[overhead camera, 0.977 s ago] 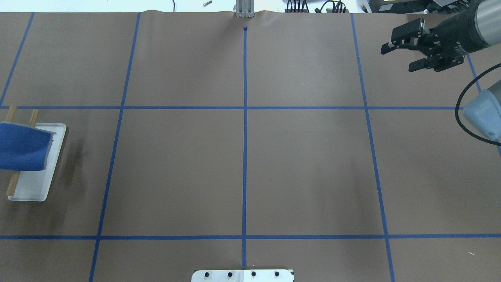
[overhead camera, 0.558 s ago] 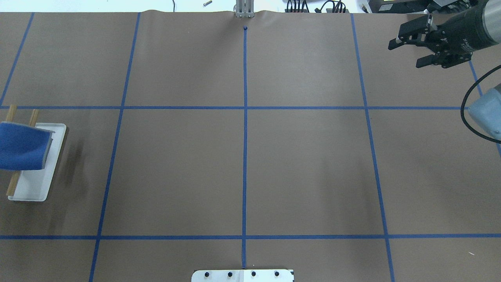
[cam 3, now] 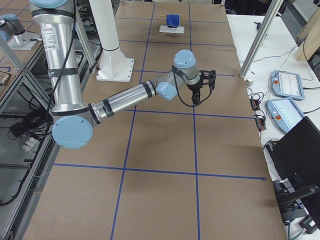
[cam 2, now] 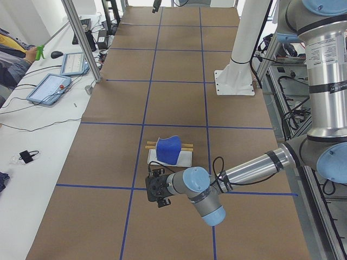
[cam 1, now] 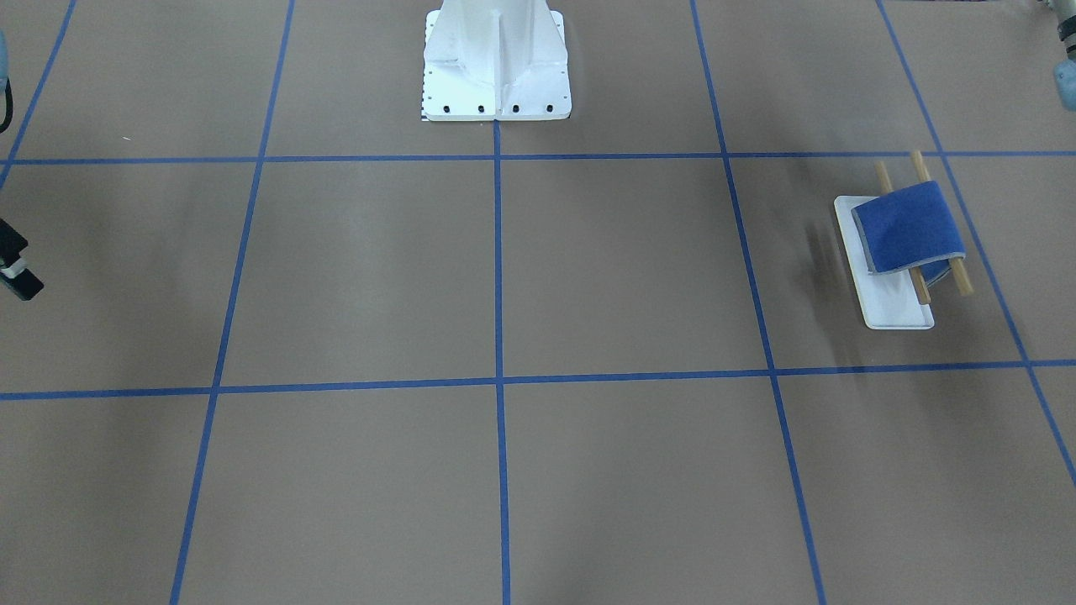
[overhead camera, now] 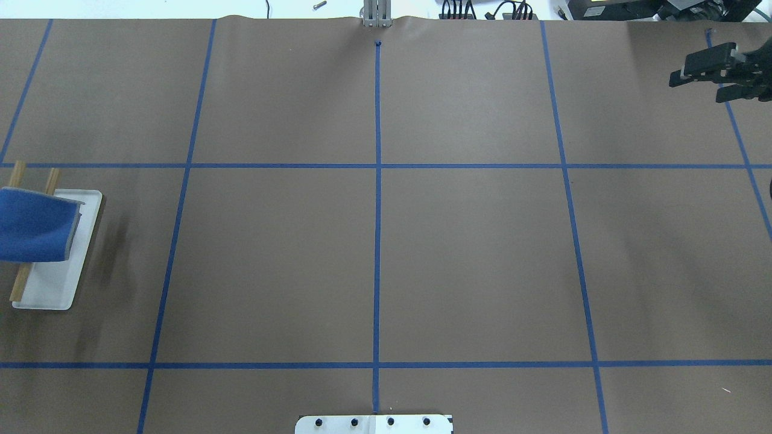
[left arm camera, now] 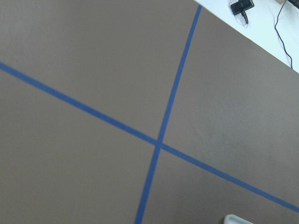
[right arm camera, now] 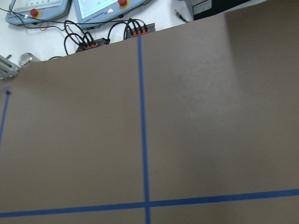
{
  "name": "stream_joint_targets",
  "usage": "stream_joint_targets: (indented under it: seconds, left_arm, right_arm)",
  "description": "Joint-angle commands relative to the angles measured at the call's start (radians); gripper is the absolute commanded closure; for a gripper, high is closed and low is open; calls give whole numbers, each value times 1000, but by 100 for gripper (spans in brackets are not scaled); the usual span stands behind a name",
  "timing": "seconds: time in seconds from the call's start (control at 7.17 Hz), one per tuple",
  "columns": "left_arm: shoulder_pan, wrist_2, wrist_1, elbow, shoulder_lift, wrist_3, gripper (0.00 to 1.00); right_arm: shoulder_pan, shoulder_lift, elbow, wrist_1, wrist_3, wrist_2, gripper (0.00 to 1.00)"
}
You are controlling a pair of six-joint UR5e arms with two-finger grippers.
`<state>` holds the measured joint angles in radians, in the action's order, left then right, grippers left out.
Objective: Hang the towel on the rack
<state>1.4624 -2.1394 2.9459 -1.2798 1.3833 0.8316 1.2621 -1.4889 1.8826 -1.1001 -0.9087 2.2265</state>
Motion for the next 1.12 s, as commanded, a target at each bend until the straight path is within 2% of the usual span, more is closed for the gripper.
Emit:
stream_joint_targets:
  seconds: [0.0,0.28,0.42,0.56,0.84,0.98]
  left_arm:
    - [16,38,-211,-47,26,-350,2]
    - [51,-103,-544,-200,36,-408,2]
    - [64,-109,-685,-282,39,-501,2]
    - [69,-120,-910,-390,40,-629,2]
    - [69,-123,-1347,-571,78,-803,2]
    - [79,-123,-1439,-611,83,-857,2]
  right_arm:
    - [100,-139,-10,-18,359,-5,0]
    - [170,-247,-63,-18,654,1,0]
    - [196,-264,-133,-18,806,5,0]
    - [201,-257,-199,-17,888,8,0]
    - [201,-258,-217,-20,890,21,0]
    - [200,-255,-217,-32,887,59,0]
